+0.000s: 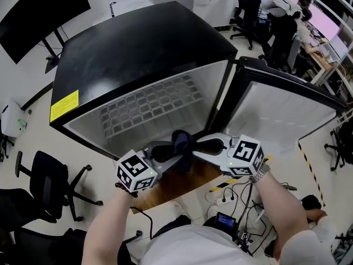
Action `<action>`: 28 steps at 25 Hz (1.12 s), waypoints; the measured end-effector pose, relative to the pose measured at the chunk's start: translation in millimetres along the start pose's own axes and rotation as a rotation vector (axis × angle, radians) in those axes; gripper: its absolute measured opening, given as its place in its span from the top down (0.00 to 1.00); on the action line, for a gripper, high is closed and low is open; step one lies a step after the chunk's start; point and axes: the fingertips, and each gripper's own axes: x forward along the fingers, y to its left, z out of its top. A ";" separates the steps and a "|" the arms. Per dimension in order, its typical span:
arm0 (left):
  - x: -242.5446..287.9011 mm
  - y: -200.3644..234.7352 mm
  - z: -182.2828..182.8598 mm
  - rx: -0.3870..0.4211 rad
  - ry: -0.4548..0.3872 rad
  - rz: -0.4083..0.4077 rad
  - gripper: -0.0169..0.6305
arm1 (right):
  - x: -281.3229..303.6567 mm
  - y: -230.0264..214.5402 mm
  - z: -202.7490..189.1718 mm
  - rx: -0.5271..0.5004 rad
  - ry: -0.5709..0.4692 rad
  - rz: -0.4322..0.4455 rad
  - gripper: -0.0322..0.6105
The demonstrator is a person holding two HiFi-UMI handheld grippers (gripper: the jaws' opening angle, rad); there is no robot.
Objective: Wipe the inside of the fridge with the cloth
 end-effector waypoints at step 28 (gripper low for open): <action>77.6 212.8 -24.2 -0.052 0.009 0.755 0.82 | -18.8 -52.5 -14.5 0.031 -0.048 -0.553 0.95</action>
